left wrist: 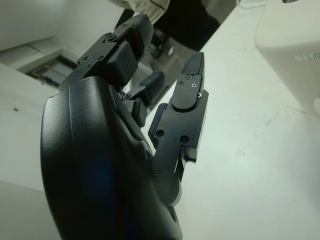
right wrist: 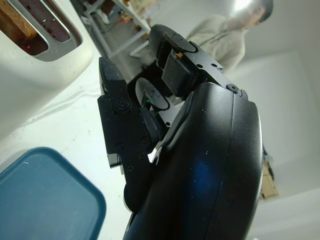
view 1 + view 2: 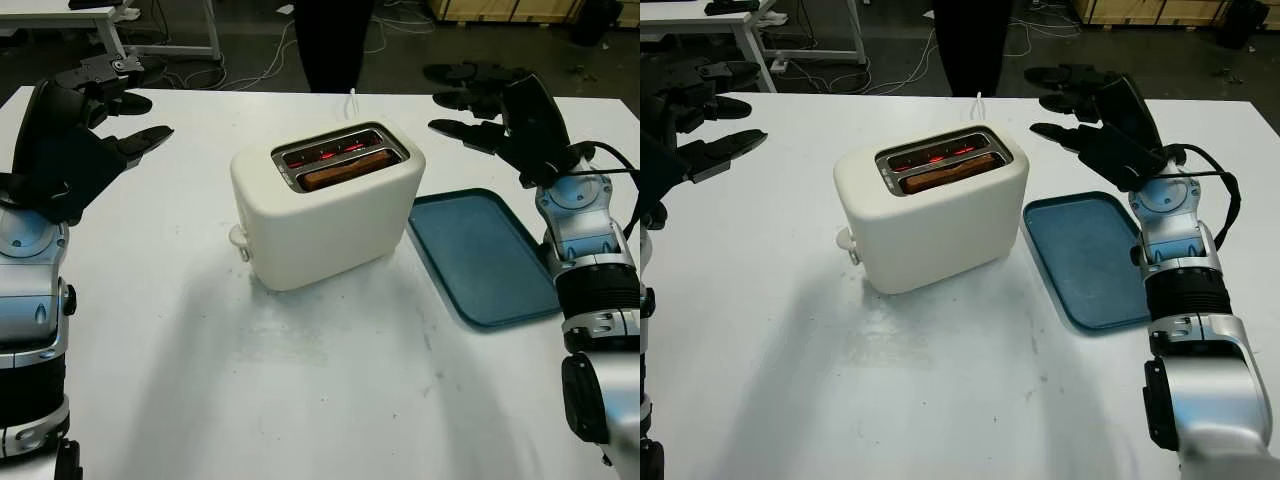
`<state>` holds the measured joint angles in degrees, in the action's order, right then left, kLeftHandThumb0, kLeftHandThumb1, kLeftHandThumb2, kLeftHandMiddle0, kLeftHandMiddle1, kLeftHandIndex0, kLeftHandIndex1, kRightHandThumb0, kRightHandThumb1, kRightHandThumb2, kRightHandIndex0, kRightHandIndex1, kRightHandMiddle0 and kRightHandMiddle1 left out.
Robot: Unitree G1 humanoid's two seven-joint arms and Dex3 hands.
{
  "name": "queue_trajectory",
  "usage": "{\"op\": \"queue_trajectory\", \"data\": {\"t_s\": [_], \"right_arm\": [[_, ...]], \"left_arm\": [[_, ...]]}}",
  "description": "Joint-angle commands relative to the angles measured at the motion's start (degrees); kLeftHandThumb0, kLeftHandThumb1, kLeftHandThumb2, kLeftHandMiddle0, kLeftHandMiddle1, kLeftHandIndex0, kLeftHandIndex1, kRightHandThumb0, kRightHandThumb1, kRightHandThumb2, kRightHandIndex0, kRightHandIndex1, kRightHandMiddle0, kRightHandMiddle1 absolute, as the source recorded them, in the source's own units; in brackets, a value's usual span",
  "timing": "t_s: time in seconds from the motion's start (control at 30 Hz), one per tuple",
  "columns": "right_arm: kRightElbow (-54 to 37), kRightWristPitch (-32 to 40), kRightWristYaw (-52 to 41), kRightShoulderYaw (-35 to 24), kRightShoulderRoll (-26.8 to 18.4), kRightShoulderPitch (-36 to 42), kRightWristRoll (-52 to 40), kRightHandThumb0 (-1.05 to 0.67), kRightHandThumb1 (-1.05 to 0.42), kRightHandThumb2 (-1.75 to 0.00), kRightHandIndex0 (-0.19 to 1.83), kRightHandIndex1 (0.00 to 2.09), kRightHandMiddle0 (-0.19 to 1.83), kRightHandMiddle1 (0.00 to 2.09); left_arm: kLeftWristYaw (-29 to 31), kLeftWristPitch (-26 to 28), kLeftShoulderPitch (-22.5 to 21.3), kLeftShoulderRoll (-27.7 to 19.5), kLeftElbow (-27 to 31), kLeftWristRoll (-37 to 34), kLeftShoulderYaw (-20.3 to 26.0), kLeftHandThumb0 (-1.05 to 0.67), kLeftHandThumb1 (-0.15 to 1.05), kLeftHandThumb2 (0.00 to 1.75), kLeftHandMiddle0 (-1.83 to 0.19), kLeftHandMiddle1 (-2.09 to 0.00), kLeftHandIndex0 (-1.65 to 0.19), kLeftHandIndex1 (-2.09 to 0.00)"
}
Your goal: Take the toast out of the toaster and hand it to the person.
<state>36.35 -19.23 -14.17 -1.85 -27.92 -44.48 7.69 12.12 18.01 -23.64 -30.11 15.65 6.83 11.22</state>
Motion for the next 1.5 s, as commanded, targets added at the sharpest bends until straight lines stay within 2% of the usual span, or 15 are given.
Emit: {"op": "queue_trajectory", "data": {"t_s": [0.0, 0.43, 0.63, 1.17, 1.47], "right_arm": [[-0.90, -0.37, 0.15, -0.33, -0.22, 0.58, -0.42, -0.16, -0.88, 0.00, 0.76, 0.03, 0.70, 0.00], [-0.54, -0.21, -0.35, -0.68, 0.22, 0.54, -1.71, -0.14, -0.88, 0.00, 0.75, 0.02, 0.69, 0.00], [-1.06, 0.37, -0.45, -0.66, 0.26, 0.67, -1.73, -0.14, -0.88, 0.00, 0.75, 0.02, 0.69, 0.00], [-0.15, -1.43, 0.07, -0.88, 0.16, 0.66, -1.68, -0.13, -0.88, 0.00, 0.77, 0.03, 0.71, 0.01], [-0.90, -0.37, 0.21, -0.93, 0.54, 0.72, -1.90, -0.10, -0.88, 0.00, 0.76, 0.02, 0.69, 0.00]], "left_arm": [[0.23, -0.73, -0.55, -0.38, 0.05, 0.11, -0.44, -0.12, 0.90, 0.01, -0.31, -0.93, -0.60, -0.20], [0.76, -0.60, -0.63, -0.89, 0.61, 0.36, -0.44, -0.09, 0.90, 0.01, -0.29, -0.97, -0.59, -0.22], [0.53, -0.56, -0.06, -0.65, 0.87, 0.22, -0.06, -0.13, 0.90, 0.01, -0.29, -0.97, -0.58, -0.24], [-0.06, -0.37, 0.14, 0.70, 0.82, -0.17, -0.11, -0.11, 0.91, 0.01, -0.27, -0.98, -0.56, -0.26], [0.48, -1.03, 0.20, -0.09, 0.47, 0.21, -0.18, -0.14, 0.91, 0.01, -0.29, -0.99, -0.56, -0.28]]}}
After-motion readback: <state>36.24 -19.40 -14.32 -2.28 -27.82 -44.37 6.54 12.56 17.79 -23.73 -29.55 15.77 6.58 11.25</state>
